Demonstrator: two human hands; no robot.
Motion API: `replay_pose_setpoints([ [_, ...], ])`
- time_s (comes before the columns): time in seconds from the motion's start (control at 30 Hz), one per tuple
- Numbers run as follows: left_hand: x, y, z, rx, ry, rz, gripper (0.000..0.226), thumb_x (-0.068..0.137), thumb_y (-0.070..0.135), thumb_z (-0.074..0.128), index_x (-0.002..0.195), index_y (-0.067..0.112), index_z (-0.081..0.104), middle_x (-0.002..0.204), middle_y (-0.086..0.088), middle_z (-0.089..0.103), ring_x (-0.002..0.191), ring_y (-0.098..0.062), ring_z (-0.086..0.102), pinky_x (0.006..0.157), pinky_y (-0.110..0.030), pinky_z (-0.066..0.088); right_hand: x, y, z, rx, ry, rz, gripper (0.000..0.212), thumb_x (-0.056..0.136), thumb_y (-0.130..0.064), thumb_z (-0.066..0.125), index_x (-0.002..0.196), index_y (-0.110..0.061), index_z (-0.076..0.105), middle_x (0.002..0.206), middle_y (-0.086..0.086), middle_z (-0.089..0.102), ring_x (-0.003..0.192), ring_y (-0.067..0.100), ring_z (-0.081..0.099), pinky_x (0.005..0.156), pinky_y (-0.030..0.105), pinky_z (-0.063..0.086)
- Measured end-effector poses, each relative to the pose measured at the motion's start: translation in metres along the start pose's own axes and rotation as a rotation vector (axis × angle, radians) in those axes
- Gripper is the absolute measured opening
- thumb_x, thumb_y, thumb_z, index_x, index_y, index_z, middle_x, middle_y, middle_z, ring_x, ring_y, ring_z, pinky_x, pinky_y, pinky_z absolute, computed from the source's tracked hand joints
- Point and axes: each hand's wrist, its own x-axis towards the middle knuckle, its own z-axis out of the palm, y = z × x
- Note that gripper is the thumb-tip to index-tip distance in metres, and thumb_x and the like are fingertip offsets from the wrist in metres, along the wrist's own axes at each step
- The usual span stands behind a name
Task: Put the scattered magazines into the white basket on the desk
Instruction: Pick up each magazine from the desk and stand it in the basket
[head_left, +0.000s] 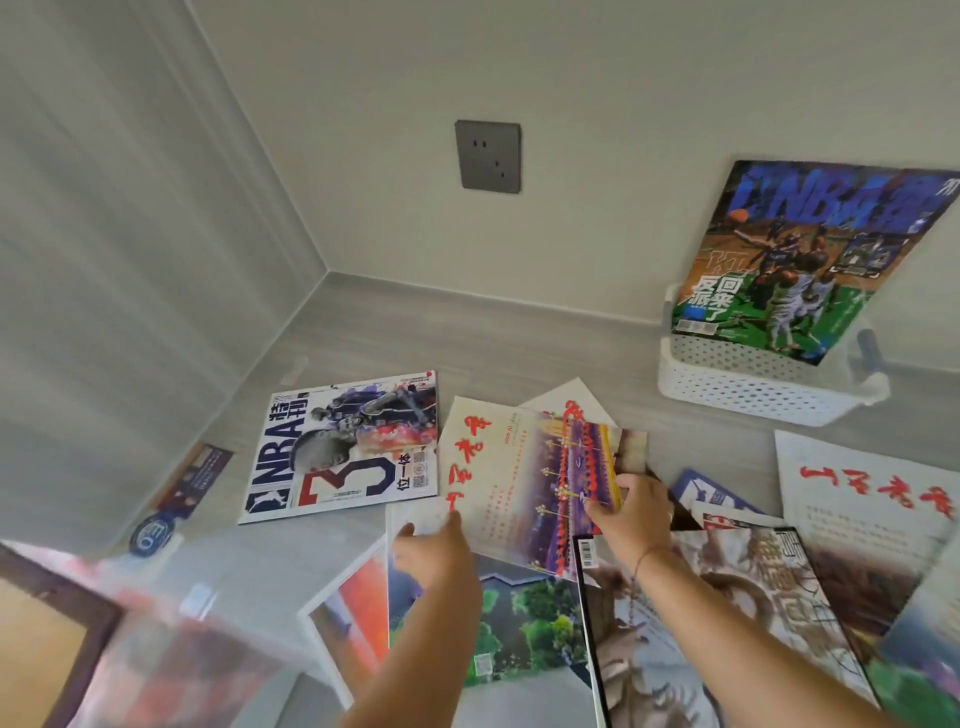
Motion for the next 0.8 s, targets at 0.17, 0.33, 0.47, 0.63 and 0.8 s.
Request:
replay_pose_setpoints([
  [0.17,-0.006,-0.004,0.000,-0.206,-0.025,-0.208,0.066,0.077,0.017,0.073,0.135,0.005,0.042,0.123,-0.019,0.057,0.106,-0.036,0.057,0.084,-0.040,0.046,-0.007,0.007,0.005,-0.115,-0.071,-0.060,0.049,0.080,-0.030,0.069,0.122,-0.013,0.051,0.144,0.011,0.036,0.132,0.031,0.029,0.103,0.040,0.036],
  [0.33,0.007,-0.009,-0.008,-0.232,-0.182,-0.275,0.024,0.079,0.024,0.071,0.076,0.004,0.058,0.065,-0.008,0.055,0.059,-0.021,0.051,0.055,-0.028,0.042,-0.012,0.008,0.007,-0.157,-0.083,-0.071,0.044,0.082,-0.032,0.066,0.120,-0.015,0.052,0.152,0.009,0.024,0.139,0.030,0.018,0.101,0.041,0.039],
  [0.47,0.002,-0.008,-0.001,-0.421,-0.501,-0.325,0.019,0.087,0.012,0.063,0.102,0.003,0.057,0.099,-0.016,0.066,0.084,-0.026,0.064,0.059,-0.034,0.055,-0.012,0.009,0.009,-0.165,-0.070,-0.069,0.048,0.081,-0.032,0.066,0.123,-0.015,0.050,0.152,0.011,0.023,0.139,0.031,0.018,0.102,0.041,0.039],
  [0.63,-0.014,-0.005,0.012,-0.509,-0.743,-0.128,0.038,0.087,-0.006,0.054,0.122,0.008,0.051,0.112,-0.012,0.065,0.101,-0.027,0.061,0.072,-0.037,0.055,-0.007,0.008,0.008,-0.170,-0.082,-0.069,0.049,0.079,-0.037,0.068,0.120,-0.016,0.052,0.145,0.009,0.034,0.134,0.031,0.027,0.100,0.044,0.039],
  [0.8,-0.034,0.035,0.020,-0.283,-0.825,0.255,0.036,0.082,-0.003,0.062,0.115,0.012,0.059,0.109,-0.004,0.070,0.107,-0.023,0.063,0.089,-0.036,0.052,0.009,-0.005,-0.012,0.082,-0.160,-0.095,0.049,0.074,-0.033,0.074,0.117,-0.015,0.055,0.123,0.006,0.054,0.116,0.025,0.051,0.100,0.044,0.044],
])
